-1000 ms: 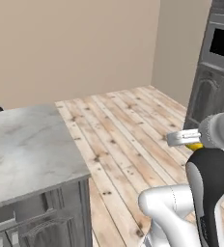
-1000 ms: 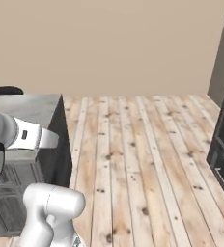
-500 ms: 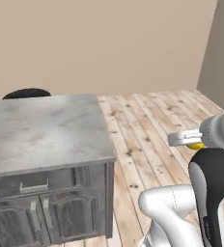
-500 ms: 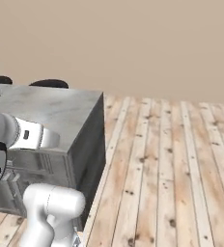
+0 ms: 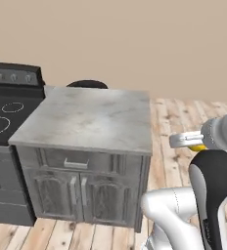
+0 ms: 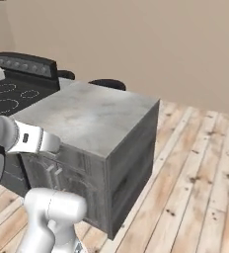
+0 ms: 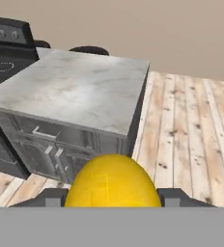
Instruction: Retrieve a lemon from the fridge and place it on the cutting board with the fish.
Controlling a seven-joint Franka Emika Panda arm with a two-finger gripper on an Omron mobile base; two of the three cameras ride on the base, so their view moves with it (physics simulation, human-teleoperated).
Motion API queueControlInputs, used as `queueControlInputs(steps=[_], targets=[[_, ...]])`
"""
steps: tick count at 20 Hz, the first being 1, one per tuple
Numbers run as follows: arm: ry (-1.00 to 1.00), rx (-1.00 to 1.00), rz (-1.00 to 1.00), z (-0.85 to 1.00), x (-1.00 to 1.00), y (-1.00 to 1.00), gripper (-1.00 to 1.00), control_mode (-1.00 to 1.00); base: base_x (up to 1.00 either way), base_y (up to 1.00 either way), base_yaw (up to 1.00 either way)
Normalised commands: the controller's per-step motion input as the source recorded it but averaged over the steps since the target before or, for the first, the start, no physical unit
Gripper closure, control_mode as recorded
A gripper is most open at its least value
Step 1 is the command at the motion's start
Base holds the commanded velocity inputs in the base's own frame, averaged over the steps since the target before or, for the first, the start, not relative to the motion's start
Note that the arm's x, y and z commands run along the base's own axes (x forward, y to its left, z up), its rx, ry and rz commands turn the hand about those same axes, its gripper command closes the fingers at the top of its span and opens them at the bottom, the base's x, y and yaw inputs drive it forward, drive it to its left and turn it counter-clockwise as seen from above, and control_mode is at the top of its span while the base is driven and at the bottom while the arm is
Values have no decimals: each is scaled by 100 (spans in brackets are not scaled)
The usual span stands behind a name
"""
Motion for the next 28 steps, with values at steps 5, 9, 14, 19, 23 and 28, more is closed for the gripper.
queueControlInputs(steps=[5,9,14,19,23,28], targets=[[0,0,0,0,0,0,100,100,-27,11,66],[0,0,0,0,0,0,100,100,-23,20,63],[0,0,0,0,0,0,100,100,-2,27,58],[0,0,0,0,0,0,100,100,0,17,57],[0,0,0,0,0,0,100,100,1,15,59],[0,0,0,0,0,0,100,100,2,4,59]])
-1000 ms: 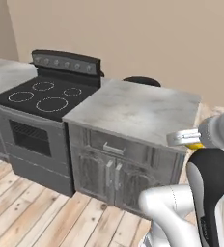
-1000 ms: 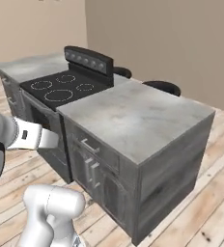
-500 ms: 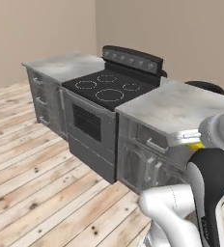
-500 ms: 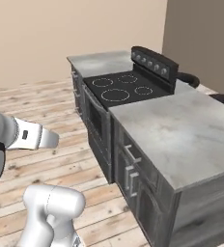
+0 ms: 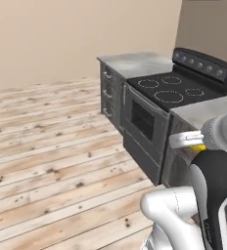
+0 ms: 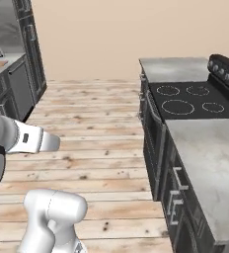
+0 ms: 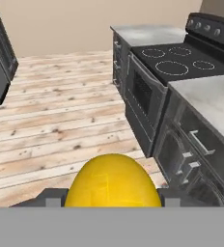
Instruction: Retrieve a lemon from the fridge and place it on the cutting board with the fish.
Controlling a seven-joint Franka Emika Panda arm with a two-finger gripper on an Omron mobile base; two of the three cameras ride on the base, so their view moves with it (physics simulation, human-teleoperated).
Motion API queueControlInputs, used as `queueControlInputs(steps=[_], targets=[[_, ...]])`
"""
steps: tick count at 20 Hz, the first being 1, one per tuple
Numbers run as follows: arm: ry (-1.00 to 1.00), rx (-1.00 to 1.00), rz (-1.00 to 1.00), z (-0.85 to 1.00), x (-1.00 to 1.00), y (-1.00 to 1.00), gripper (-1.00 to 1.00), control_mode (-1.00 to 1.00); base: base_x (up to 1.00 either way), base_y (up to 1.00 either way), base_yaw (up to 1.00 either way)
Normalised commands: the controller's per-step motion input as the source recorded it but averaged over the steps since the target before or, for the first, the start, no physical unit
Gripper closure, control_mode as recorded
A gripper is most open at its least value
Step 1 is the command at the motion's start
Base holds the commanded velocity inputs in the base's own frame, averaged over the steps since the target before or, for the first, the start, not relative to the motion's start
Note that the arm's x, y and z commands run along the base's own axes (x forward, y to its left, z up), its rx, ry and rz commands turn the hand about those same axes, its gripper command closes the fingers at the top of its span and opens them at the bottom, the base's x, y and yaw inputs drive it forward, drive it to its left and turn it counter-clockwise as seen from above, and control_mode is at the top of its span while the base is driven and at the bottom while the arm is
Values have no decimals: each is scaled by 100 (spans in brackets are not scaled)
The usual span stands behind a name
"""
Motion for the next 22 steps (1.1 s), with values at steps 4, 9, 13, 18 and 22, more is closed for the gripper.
queueControlInputs(steps=[4,9,13,18,22], targets=[[0,0,0,0,0,0,100,100,1,0,56],[0,0,0,0,0,0,100,100,49,25,40],[0,0,0,0,0,0,100,100,88,24,11],[0,0,0,0,0,0,100,100,96,27,1],[0,0,0,0,0,0,100,100,99,43,0]])
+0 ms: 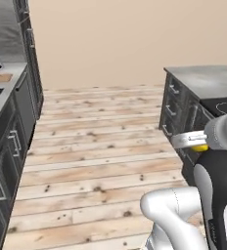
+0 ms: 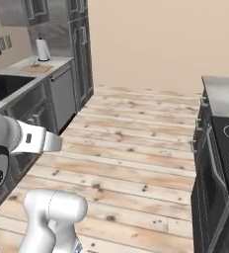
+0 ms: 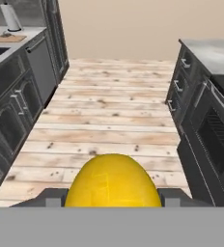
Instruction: Retrieve a lemon from the fridge and place it on the cutting board with the fish.
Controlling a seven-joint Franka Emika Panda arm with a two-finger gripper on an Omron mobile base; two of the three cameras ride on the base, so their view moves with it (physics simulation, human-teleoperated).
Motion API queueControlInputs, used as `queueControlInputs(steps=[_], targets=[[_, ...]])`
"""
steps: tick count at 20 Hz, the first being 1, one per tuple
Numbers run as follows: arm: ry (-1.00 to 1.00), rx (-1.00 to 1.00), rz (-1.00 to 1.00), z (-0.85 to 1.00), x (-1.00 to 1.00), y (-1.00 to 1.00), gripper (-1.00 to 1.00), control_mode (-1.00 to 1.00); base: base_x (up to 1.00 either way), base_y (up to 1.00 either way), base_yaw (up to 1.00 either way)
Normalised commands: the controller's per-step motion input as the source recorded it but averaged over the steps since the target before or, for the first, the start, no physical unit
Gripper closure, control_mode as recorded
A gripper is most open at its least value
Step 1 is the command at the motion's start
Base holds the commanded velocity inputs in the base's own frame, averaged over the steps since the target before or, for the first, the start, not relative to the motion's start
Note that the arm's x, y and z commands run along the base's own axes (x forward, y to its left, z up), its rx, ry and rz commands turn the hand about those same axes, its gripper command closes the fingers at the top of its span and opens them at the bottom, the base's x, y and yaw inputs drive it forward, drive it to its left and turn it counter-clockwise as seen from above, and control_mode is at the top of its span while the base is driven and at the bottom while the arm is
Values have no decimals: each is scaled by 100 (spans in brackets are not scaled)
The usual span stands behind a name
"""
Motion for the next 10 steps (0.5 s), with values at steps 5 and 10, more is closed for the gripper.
queueControlInputs(steps=[5,10], targets=[[0,0,0,0,0,0,100,100,100,53,0],[0,0,0,0,0,0,100,100,99,44,6]])
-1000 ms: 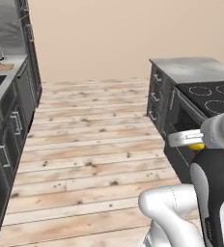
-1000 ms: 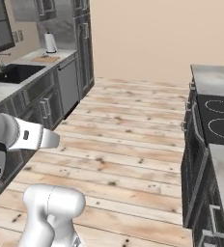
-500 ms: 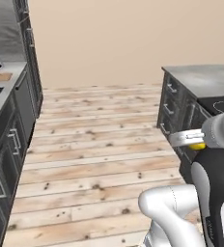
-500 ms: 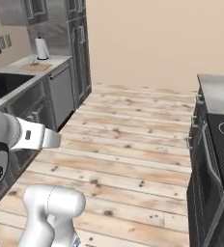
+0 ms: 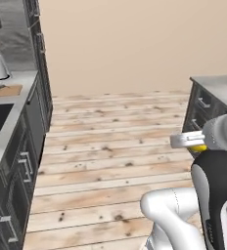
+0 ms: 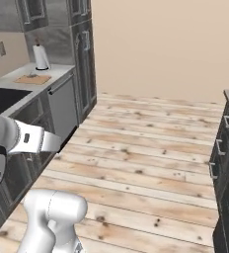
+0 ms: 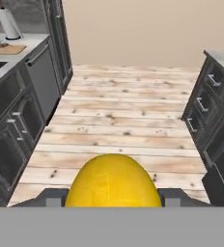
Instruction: Retrieve a lemon from the fridge and place it on the cutting board with the fish.
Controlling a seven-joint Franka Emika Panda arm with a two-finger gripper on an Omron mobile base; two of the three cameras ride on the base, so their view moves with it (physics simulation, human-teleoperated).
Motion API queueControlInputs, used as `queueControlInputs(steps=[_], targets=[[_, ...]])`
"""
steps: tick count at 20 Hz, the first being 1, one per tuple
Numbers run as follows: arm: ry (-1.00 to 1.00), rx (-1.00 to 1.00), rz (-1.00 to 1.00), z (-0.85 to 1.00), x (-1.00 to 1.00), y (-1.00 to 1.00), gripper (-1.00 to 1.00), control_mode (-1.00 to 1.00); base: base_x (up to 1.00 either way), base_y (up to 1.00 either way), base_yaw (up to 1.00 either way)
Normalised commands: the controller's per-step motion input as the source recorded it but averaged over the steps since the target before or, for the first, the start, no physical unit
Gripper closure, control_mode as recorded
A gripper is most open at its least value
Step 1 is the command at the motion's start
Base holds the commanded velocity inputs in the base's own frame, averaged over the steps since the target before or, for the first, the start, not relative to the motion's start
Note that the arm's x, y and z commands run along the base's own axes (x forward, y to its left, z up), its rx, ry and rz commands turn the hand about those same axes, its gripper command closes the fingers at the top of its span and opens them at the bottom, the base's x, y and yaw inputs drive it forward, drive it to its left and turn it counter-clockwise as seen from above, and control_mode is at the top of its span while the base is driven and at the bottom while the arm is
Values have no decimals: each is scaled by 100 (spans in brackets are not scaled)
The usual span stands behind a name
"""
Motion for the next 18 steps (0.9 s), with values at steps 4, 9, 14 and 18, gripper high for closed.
queueControlInputs(steps=[4,9,14,18], targets=[[0,0,0,0,0,0,100,100,91,13,18],[0,0,0,0,0,0,100,100,85,2,25],[0,0,0,0,0,0,100,100,86,0,29],[0,0,0,0,0,0,100,100,82,0,34]])
